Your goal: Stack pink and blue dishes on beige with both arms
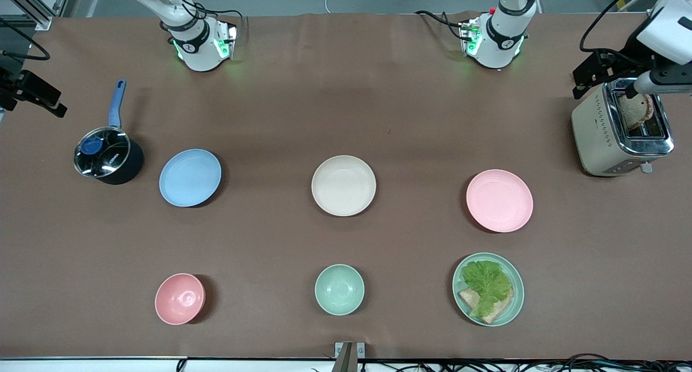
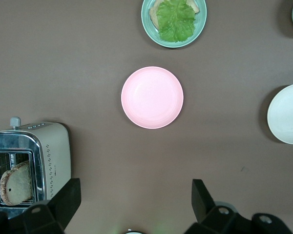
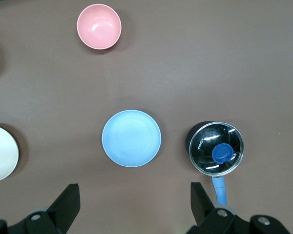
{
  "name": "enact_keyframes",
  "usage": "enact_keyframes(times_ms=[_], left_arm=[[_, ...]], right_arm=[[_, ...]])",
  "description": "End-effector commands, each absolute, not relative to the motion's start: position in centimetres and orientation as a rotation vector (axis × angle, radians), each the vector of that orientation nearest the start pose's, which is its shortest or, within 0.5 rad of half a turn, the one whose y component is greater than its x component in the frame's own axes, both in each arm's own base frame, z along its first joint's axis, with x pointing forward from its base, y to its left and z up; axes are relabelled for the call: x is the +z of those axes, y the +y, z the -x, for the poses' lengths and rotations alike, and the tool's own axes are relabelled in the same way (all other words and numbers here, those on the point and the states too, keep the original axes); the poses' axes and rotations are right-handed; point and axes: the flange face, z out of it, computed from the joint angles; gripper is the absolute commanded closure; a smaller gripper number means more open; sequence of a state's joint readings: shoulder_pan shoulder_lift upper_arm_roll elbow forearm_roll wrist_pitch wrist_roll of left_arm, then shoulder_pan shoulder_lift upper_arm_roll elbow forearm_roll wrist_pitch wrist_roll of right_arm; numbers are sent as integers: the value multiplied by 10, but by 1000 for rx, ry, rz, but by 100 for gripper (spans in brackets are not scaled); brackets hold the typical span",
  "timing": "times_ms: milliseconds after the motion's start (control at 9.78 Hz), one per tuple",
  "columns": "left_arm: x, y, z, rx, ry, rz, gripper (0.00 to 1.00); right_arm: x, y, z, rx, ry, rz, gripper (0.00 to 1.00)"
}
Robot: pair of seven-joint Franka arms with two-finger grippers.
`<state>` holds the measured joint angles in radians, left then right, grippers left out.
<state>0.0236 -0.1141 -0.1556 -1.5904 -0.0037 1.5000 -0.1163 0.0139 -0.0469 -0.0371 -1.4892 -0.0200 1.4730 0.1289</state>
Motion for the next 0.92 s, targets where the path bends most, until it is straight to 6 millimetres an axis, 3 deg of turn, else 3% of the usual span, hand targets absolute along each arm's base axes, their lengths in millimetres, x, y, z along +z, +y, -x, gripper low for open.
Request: enact_keyframes(times_ms=[0,102,205,409,614,716,818], left_arm=[[658,-72,-521,34,19,3135,0],[657,-61,-524,37,-3,3130,0],[641,-50,-536,83,-22,3131,0],[571,-19,-568,182,-94,3170,0],[499,-2,-582,183,-141,3165,0],[447,9,-583,255,-138,3168,0],[407,10,-579,226,-140,3172,0]], right_arm=[[679,-19,-523,-44,239,3143,0],[679,-19,-523,-44,239,3143,0],[679,-19,-523,-44,239,3141,0],[679,-19,-523,-44,239,3143,0],[663,-19,-533,3,219,3154,0],[640,-22,-538,67,95,3152,0],[595,-30,-550,121,56,3145,0]])
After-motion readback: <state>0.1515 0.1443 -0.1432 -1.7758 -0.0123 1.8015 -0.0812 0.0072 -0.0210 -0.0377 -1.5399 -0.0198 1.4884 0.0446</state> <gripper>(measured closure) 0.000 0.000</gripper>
